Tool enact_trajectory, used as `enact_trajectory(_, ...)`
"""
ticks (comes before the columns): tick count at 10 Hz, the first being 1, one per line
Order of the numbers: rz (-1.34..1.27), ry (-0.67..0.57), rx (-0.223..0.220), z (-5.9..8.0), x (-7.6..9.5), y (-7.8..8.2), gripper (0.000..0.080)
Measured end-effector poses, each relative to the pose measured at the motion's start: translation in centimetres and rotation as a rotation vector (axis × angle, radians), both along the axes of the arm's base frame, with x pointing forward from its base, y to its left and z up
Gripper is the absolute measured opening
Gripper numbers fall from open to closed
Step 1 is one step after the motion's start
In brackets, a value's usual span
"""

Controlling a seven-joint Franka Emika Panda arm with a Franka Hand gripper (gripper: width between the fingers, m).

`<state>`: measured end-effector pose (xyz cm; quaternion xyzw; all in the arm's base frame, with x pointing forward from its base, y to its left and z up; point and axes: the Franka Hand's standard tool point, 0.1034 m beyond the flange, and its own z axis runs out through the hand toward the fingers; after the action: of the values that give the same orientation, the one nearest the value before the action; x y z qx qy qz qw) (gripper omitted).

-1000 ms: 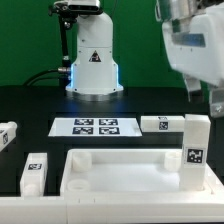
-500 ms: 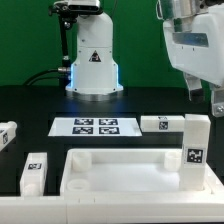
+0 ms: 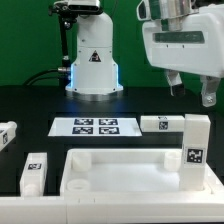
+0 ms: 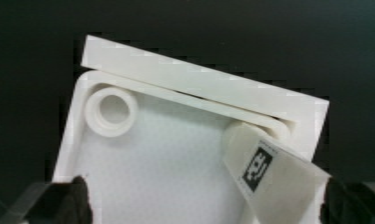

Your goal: Assemble desk

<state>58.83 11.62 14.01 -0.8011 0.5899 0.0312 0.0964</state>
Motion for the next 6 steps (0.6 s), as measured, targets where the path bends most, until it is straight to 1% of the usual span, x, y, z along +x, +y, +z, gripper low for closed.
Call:
enact_trajectory(2, 0.0, 0.001, 0.002, -0.1, -0.1, 0.0, 0.0649)
enact_trajectory(3, -0.047, -0.005, 0.027, -0.5, -0.8, -0.6, 0.0649)
enact_trajectory(4, -0.064, 0.0, 0.035, -1.0, -3.0, -1.2, 0.0649)
enact_trajectory(5, -0.114, 0.003, 0.055, -2.2, -5.8, -1.9, 0.0649)
enact_trajectory(6, -0.118, 0.017, 0.078, -3.2, -7.6, -2.2, 0.0649)
